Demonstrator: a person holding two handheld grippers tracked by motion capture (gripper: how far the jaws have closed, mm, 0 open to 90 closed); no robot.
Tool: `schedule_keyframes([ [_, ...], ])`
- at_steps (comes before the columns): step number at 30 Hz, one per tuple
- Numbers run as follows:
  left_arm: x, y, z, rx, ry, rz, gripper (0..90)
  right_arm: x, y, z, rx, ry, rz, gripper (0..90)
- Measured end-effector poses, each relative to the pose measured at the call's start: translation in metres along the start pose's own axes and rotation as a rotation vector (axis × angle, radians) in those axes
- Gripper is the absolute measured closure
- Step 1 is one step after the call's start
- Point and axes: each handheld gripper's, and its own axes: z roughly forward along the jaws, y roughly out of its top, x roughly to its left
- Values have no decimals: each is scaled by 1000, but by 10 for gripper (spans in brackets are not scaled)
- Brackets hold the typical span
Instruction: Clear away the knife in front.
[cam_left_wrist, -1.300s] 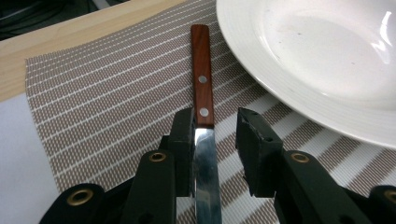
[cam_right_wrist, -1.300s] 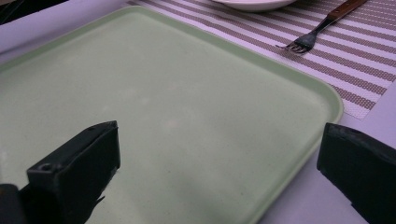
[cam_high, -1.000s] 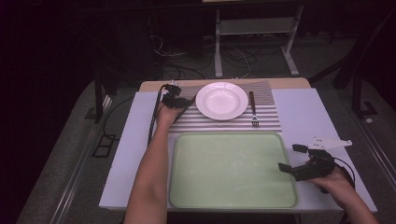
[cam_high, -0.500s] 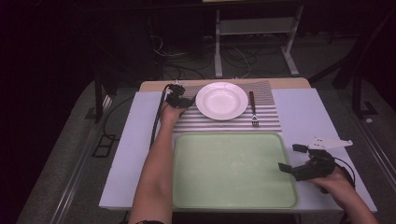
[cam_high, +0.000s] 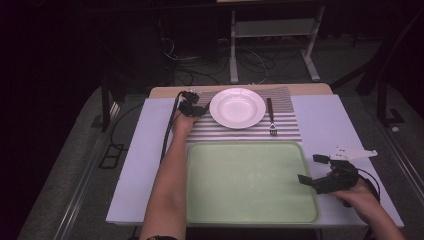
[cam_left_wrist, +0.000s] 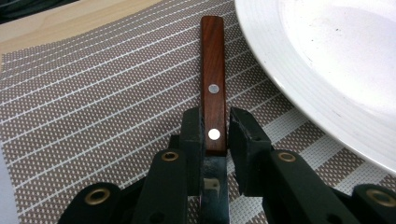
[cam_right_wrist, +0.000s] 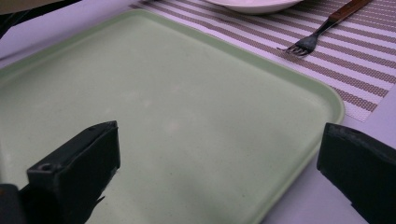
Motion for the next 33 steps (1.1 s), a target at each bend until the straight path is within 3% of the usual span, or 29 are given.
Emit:
schedule_keyframes([
  [23, 1, -1, -3, 11, 7, 10, 772, 0, 0, 0, -2, 1, 1, 0],
  [33, 8, -3, -22, 10, 15, -5, 772, 1, 0, 0, -2, 2, 1, 0],
])
